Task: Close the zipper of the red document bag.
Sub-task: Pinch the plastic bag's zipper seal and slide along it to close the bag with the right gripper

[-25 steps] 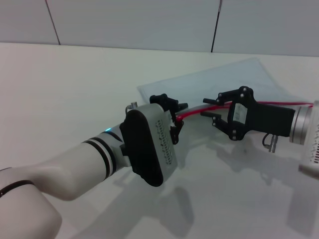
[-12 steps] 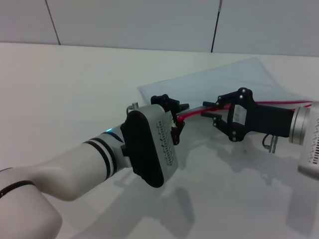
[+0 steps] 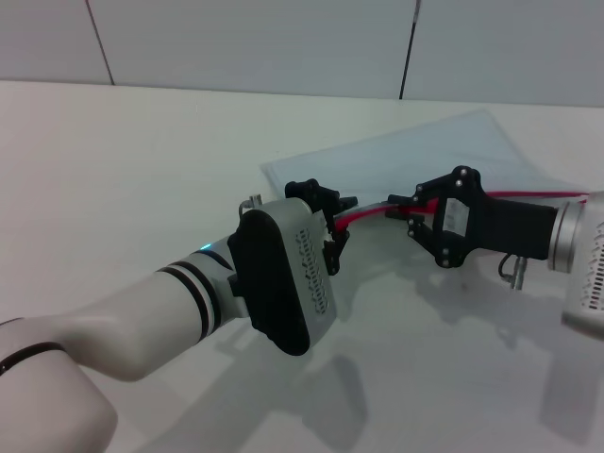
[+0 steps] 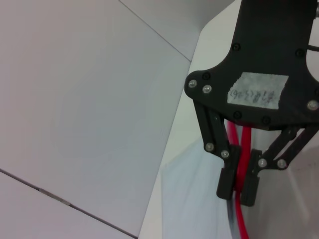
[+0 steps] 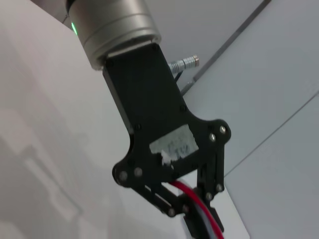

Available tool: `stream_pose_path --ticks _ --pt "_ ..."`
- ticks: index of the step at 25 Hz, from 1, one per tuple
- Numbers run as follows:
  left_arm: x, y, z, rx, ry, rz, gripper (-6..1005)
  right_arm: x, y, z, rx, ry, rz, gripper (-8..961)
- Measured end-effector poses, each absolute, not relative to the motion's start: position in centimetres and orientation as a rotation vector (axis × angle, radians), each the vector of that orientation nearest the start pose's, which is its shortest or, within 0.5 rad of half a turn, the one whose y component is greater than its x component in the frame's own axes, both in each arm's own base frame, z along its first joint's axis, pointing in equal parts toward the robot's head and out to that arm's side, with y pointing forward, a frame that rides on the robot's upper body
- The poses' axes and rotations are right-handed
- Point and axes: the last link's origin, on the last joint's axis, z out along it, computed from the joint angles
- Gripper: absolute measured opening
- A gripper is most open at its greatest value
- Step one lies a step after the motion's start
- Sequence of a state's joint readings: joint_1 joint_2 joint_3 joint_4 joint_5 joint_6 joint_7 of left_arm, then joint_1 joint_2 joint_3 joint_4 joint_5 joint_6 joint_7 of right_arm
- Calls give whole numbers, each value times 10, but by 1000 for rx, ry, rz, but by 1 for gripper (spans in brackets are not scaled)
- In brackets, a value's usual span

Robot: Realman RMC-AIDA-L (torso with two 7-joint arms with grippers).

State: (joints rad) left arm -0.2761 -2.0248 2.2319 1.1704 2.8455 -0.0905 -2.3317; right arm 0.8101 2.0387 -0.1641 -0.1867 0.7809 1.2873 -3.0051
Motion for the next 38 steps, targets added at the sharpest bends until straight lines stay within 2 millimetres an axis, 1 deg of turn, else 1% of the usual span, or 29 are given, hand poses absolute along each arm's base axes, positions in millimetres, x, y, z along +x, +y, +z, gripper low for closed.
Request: stream_pose_path --ticks 3,13,18,22,26,32,33,38 --pt "-175 323 -107 -2217 478 -26 39 238 376 -53 -2497 -662 361 86" --pt "-175 323 -107 -2217 479 -25 37 238 377 -53 -2495 -659 355 69" --pt "-175 322 -107 -2217 478 -26 36 243 375 -51 -2488 -636 350 67" --pt "-175 322 -107 -2217 477 -24 36 257 376 -42 -2458 -590 305 67" --pt "-176 321 -106 -2214 477 -26 35 278 378 -31 -2406 -502 212 68" --pt "-175 321 -106 -2210 479 -31 34 313 382 -4 -2292 -367 64 68" --pt "-175 321 -106 -2209 480 -31 34 323 382 6 -2248 -318 28 68" --pt "-175 321 -106 -2209 480 -32 33 339 382 21 -2168 -229 -23 65"
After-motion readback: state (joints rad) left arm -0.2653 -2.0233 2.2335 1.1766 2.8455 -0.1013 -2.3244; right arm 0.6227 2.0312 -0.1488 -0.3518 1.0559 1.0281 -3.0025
